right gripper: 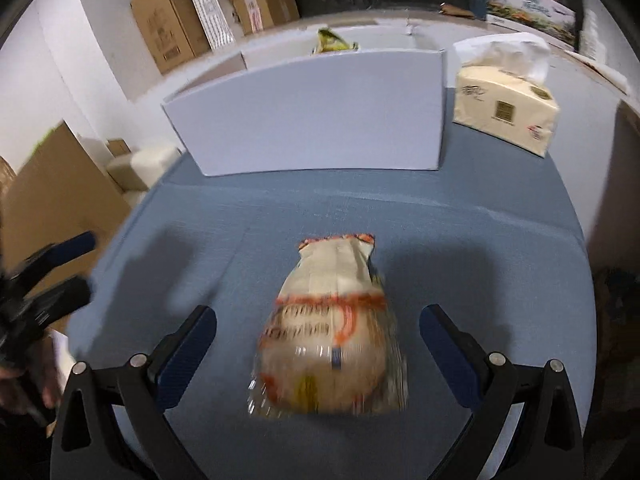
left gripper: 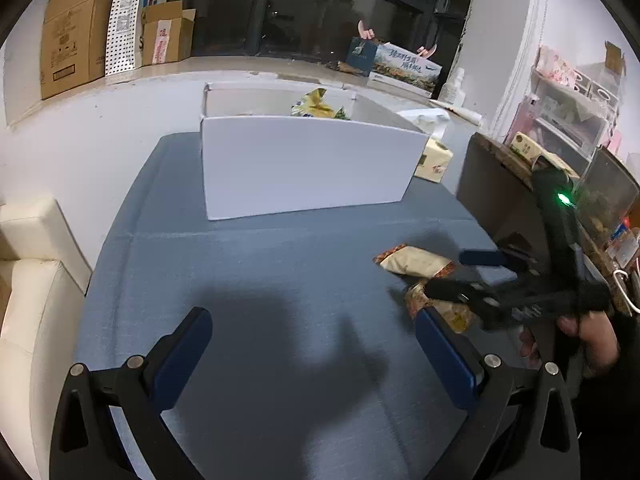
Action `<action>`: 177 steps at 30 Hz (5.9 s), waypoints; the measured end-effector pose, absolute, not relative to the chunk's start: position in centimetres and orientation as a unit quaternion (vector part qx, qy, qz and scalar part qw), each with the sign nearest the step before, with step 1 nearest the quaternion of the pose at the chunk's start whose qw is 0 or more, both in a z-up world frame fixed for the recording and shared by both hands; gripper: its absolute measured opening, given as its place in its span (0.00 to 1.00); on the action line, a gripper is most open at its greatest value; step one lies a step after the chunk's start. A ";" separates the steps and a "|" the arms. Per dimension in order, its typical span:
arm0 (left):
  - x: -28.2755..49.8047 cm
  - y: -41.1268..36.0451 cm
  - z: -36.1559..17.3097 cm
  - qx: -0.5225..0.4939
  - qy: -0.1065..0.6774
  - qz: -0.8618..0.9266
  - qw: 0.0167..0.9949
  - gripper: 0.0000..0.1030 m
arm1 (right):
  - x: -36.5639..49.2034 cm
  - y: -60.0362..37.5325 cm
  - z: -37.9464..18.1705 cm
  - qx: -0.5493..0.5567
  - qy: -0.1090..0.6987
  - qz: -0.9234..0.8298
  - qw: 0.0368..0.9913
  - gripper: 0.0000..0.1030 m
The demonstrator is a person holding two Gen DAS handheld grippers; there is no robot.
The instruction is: Organize snacks
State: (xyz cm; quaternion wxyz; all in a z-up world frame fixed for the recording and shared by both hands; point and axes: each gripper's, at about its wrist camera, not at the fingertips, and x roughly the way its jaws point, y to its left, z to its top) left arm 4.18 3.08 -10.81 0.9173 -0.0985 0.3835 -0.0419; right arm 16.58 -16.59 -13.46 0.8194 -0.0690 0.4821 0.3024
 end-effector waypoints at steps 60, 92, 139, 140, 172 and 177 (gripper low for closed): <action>12.5 1.3 -3.7 -0.027 0.343 -0.168 0.924 0.77 | 18.0 -20.1 -3.6 -0.052 0.413 0.349 0.840 0.60; 24.5 9.8 -1.7 -0.072 0.295 0.041 0.952 1.00 | 33.1 -9.5 1.1 -0.055 0.357 0.290 0.886 1.00; 1.6 -0.2 1.0 -0.078 0.319 0.015 0.944 1.00 | 6.3 -21.0 3.2 -0.049 0.298 0.273 0.914 1.00; 1.6 -0.2 1.0 -0.076 0.320 0.018 0.944 1.00 | 6.4 -21.0 3.1 -0.050 0.299 0.272 0.913 1.00; 1.8 -0.1 1.1 -0.071 0.320 0.016 0.945 1.00 | 6.3 -20.8 3.1 -0.050 0.299 0.277 0.912 1.00; 1.7 -0.1 1.1 -0.072 0.321 0.016 0.944 1.00 | 6.3 -21.0 3.1 -0.049 0.299 0.277 0.912 1.00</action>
